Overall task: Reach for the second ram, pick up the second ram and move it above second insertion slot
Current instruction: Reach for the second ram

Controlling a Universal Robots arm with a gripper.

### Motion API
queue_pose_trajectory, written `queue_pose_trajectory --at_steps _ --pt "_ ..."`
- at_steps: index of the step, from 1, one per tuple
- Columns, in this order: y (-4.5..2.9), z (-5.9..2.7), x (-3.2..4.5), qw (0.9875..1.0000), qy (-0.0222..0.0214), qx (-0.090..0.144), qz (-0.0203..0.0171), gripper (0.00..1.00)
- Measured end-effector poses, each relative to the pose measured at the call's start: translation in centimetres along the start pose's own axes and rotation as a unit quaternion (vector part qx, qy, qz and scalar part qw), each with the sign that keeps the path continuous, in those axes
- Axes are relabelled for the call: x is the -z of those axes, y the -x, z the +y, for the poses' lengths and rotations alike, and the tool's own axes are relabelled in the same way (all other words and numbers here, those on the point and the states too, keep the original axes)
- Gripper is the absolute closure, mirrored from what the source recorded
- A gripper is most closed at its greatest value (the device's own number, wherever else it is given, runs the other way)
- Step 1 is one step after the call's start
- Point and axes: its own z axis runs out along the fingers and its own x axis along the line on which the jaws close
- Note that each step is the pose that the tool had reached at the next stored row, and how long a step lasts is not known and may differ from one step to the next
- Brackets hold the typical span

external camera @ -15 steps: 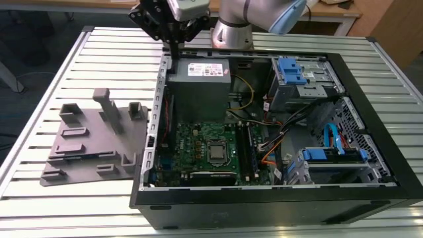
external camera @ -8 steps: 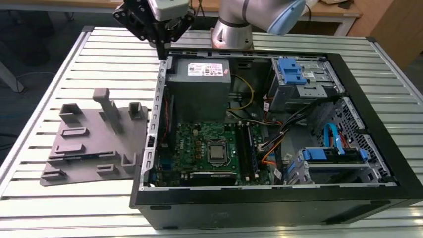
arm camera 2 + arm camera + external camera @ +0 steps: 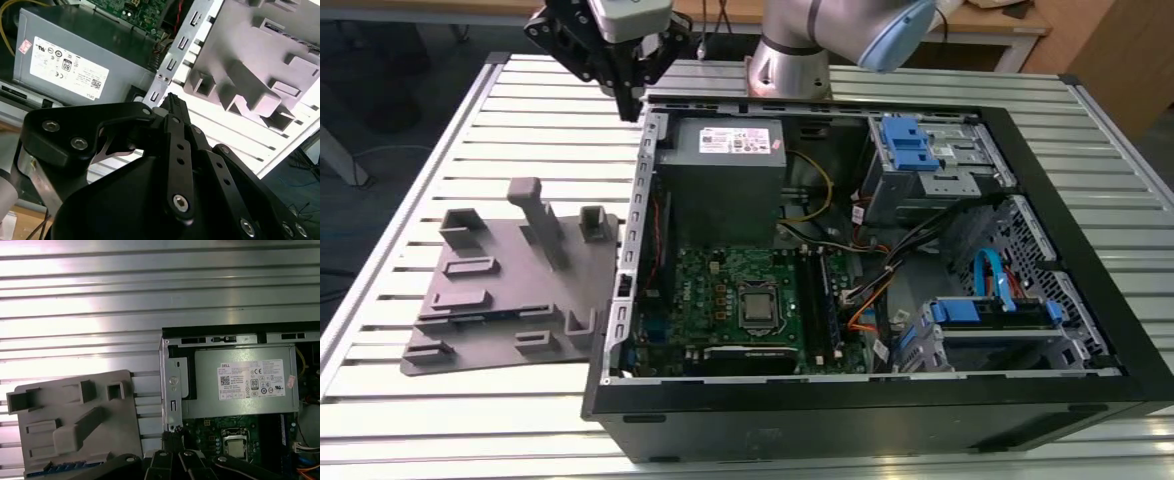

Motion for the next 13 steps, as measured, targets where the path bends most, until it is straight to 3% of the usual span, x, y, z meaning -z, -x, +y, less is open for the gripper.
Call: queue_pose_trajectory --at_steps 13 --pt "-3.61 -0.28 -0.09 1.0 0.0 0.0 0.0 0.93"
